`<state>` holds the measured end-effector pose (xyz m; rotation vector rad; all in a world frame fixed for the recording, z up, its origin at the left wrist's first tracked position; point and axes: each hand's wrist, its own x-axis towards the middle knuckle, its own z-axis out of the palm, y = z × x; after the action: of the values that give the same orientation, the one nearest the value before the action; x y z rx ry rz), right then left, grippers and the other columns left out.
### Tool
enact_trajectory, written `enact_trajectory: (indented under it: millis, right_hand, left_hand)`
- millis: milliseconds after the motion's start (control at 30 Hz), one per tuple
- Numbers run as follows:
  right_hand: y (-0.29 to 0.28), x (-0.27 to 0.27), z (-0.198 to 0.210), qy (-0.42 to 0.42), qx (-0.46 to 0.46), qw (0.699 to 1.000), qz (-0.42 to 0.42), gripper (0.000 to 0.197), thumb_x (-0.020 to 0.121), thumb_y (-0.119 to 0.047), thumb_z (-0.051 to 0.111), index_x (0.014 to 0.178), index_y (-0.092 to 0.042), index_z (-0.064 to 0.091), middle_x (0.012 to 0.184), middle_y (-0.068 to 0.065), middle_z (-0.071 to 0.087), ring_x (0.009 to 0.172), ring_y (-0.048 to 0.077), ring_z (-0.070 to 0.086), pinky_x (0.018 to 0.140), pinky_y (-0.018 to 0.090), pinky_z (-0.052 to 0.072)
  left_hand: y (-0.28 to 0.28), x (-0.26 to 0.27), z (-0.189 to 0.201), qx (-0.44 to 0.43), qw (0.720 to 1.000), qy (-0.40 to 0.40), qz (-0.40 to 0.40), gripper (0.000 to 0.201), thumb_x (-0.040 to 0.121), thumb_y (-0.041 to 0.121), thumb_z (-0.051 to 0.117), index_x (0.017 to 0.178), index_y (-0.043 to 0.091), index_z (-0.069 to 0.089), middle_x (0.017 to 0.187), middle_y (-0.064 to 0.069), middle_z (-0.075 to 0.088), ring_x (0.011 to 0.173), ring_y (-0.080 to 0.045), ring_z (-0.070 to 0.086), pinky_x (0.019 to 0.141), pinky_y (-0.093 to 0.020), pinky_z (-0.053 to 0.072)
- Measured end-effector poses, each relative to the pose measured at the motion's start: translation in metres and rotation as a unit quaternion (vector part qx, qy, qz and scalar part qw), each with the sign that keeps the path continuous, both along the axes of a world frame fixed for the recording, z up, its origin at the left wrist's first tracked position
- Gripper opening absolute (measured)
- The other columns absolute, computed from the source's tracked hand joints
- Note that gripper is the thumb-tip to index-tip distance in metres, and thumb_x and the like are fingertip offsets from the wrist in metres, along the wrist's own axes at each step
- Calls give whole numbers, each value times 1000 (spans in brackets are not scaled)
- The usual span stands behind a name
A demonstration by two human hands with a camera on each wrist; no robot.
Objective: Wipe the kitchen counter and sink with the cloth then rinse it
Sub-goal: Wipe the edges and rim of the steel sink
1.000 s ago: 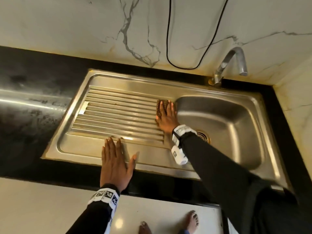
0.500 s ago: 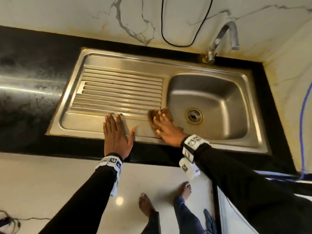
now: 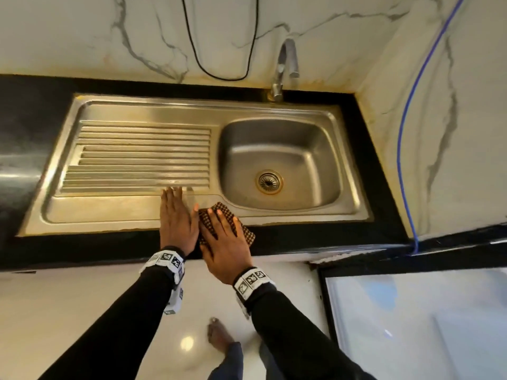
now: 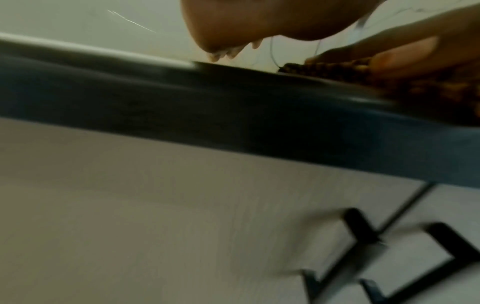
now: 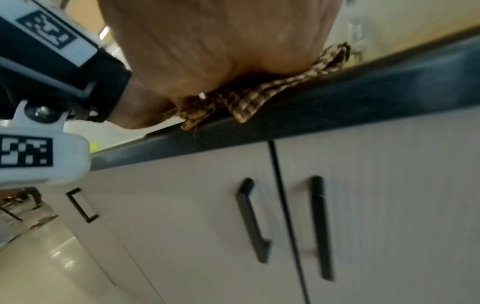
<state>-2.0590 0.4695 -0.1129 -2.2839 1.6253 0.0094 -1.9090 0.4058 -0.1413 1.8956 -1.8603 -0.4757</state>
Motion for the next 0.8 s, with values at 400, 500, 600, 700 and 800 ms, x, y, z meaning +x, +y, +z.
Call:
enact_trajectory:
  millis: [400, 500, 600, 700, 800]
  right_hand:
    - [25, -378, -1, 107, 5, 930, -351, 82, 89, -80, 9, 160, -38, 9, 170, 0, 2, 156, 22, 0, 123, 57, 15]
    - [19, -357, -5, 92, -10, 914, -396, 77, 92, -75, 8, 160, -39, 9, 170, 3, 8, 156, 26, 6, 121, 59, 19]
    - [23, -300, -6, 74, -34, 925, -371, 73, 95, -71, 12, 160, -37, 14, 169, 7, 12, 156, 29, 9, 120, 59, 20]
    - [33, -218, -9, 34, -56, 966, -251, 68, 100, -59, 26, 161, -37, 3, 169, 4, -2, 156, 27, -5, 123, 56, 7]
    - [31, -152, -11, -20, -60, 992, -113, 71, 99, -36, 40, 161, -33, 7, 170, 2, 1, 157, 25, -6, 125, 54, 8]
  left_hand:
    - [14, -129, -12, 35, 988, -83, -128, 83, 105, 61, 35, 164, 10, 7, 170, -21, -1, 159, -33, -5, 129, -48, 12]
    - [15, -129, -12, 31, 989, -84, -119, 85, 103, 62, 39, 163, 10, 9, 171, -21, 1, 159, -32, -5, 129, -47, 12]
    - [13, -132, -13, 36, 989, -84, -119, 84, 103, 63, 36, 164, 11, 9, 171, -19, 0, 160, -30, -6, 129, -47, 12]
    - [12, -131, -14, 36, 990, -81, -112, 82, 103, 61, 31, 163, 10, 10, 172, -17, 0, 160, -28, -6, 129, -46, 12]
    - [14, -129, -15, 37, 993, -46, -103, 77, 104, 52, 37, 163, 11, 12, 173, -13, 1, 160, -24, -6, 130, -46, 14]
